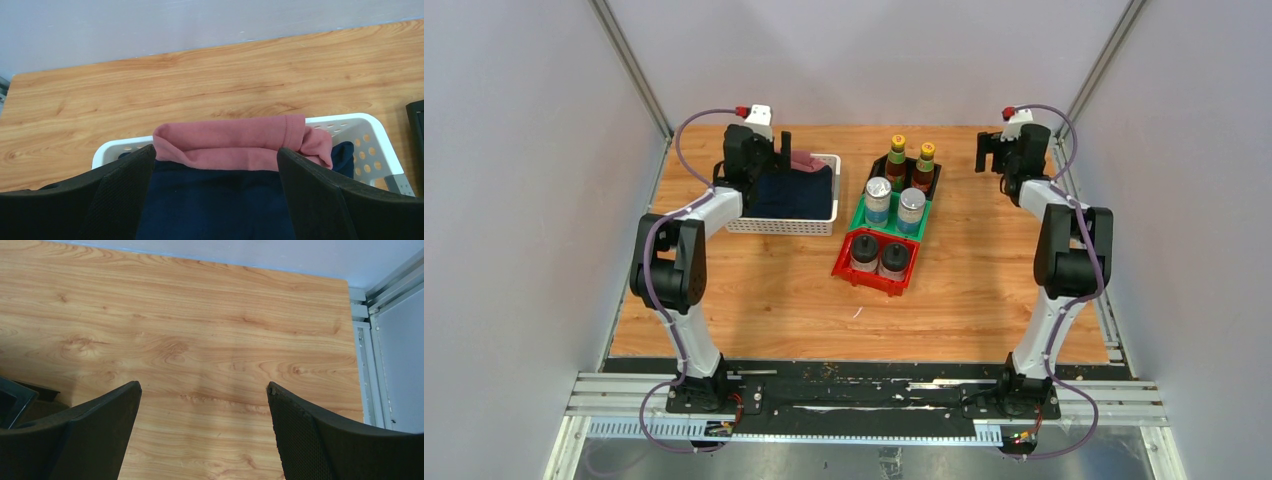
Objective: Organize the condiment bottles
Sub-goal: Reset both arms
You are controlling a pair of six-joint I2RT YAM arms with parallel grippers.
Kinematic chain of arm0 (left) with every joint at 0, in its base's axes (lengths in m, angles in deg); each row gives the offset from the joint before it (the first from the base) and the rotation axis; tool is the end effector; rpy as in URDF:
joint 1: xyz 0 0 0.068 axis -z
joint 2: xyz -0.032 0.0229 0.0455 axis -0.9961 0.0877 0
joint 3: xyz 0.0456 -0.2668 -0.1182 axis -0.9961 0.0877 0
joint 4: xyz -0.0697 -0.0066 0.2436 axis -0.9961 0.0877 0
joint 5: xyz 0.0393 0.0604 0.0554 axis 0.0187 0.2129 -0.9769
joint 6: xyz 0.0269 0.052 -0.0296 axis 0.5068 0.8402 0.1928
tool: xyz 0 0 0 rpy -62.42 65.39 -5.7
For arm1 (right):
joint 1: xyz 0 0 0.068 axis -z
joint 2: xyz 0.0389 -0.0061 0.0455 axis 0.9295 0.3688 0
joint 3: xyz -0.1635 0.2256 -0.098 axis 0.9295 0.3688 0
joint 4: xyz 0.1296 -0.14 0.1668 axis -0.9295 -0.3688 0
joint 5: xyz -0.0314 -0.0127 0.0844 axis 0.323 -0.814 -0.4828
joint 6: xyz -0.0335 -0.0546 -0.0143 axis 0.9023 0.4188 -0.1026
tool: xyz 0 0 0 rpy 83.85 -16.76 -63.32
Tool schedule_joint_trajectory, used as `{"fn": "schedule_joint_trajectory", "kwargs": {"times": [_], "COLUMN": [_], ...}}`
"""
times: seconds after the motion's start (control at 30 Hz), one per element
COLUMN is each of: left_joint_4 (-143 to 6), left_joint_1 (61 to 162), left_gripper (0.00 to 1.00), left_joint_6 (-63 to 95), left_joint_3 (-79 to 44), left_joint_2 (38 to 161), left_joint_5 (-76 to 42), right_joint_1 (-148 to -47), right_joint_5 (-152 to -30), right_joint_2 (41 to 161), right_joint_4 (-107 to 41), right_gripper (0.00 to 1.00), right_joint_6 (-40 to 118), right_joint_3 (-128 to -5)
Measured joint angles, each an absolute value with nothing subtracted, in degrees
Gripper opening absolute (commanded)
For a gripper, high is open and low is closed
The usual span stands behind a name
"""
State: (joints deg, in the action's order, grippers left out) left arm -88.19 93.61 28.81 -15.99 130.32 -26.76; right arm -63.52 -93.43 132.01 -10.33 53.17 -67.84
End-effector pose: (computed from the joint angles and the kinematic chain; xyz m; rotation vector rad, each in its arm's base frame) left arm 0.4435 -0.0662 0.2708 0.1424 1.8066 -0.0715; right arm 0.4761 -0.0311 0.2634 -0.1644 1.7928 0.0089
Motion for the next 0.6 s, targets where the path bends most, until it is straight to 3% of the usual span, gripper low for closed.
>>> {"fn": "schedule_joint_trajectory", "kwargs": {"times": [0.6], "left_joint_4": [-90.0], "left_joint_1": [93.6], "left_gripper": [1.0], "left_joint_6": [28.8], "left_joint_3": [-15.8], "left_joint_2": [130.6], "left_joint_5": [-27.2], "right_joint_1": [-65.1], "right_joint_5": [-87.9], "right_joint_2": [135.2], "right_joint_4": [-11.7], "right_gripper": [1.0], "right_joint_6": [51.4], "right_joint_3": [-69.9]}}
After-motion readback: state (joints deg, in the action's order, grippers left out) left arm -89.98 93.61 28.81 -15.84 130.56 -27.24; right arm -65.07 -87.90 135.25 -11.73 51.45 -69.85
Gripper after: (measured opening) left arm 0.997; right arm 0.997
